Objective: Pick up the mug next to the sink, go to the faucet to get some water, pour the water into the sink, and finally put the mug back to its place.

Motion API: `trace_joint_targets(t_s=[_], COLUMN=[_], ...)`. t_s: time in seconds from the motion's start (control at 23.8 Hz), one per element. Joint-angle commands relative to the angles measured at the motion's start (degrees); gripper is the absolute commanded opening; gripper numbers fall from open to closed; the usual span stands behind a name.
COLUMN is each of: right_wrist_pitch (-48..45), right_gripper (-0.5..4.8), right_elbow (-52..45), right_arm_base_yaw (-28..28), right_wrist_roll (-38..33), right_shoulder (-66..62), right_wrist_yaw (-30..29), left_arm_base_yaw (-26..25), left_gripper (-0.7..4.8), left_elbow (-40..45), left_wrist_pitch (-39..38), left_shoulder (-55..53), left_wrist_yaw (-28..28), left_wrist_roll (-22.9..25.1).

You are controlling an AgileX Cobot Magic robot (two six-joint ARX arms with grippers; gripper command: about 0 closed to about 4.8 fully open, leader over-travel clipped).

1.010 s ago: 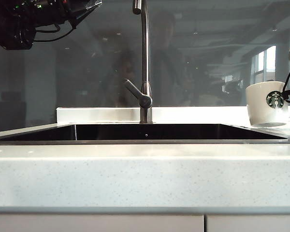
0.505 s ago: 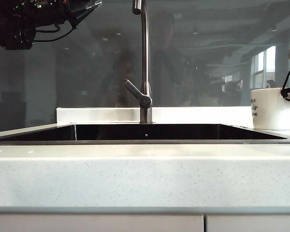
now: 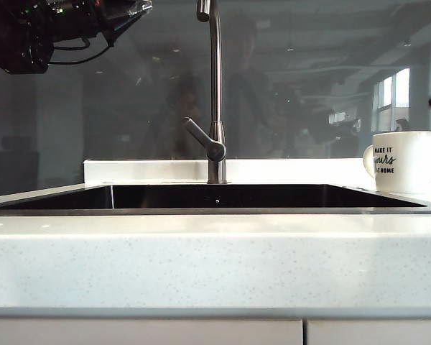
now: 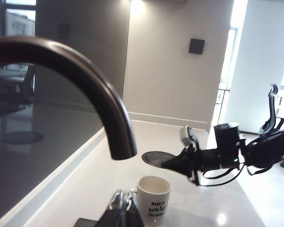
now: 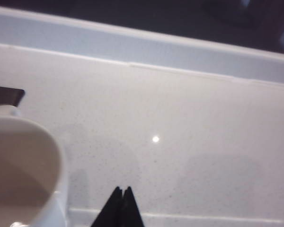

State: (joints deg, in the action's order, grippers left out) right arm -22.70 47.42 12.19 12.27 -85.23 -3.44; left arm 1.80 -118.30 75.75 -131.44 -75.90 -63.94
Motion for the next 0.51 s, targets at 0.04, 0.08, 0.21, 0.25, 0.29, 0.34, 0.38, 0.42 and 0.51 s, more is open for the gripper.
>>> trace_joint_targets(t_s=[0.04, 0.08, 0.21, 0.25, 0.29, 0.34, 0.38, 0.42, 0.51], right_wrist_pitch=[7.0, 9.2, 22.9, 24.9, 27.0, 28.3, 29.6, 31.2, 36.3], right_gripper=[-0.06, -0.06, -0.06, -0.06, -0.06, -0.06, -0.06, -0.06, -0.06], right_elbow=[0.3, 0.3, 0.3, 0.3, 0.3, 0.2, 0.2, 0.2, 0.2], right_arm_base_yaw=[0.0, 0.0, 0.0, 0.0, 0.0, 0.0, 0.0, 0.0, 0.0], right_wrist_roll=[-2.8, -3.6, -5.4, -5.4, -5.8, -6.4, -6.8, -7.0, -8.4], right_shoulder=[5.5, 7.2, 17.3, 19.1, 21.3, 23.0, 24.6, 26.7, 32.1], right_wrist_yaw=[-0.5, -1.2, -7.2, -8.4, -10.2, -11.7, -13.2, -14.9, -17.3], left_arm_base_yaw=[0.1, 0.1, 0.5, 0.5, 0.5, 0.5, 0.6, 0.8, 0.8], left_gripper=[-0.03, -0.03, -0.03, -0.03, -0.03, -0.03, -0.03, -0.03, -0.03], left_elbow=[-0.2, -0.2, -0.2, -0.2, -0.2, -0.2, -0.2, -0.2, -0.2], left_wrist_pitch=[-2.4, -2.7, -3.3, -3.3, -3.5, -3.7, -4.0, -4.0, -4.5], left_shoulder=[0.6, 0.6, 0.6, 0.6, 0.6, 0.6, 0.6, 0.6, 0.6], left_wrist_yaw=[0.0, 0.1, 0.2, 0.2, 0.2, 0.2, 0.1, 0.1, 0.0], left_wrist_roll=[-0.2, -0.2, -0.2, -0.2, -0.2, -0.2, -0.2, -0.1, 0.1])
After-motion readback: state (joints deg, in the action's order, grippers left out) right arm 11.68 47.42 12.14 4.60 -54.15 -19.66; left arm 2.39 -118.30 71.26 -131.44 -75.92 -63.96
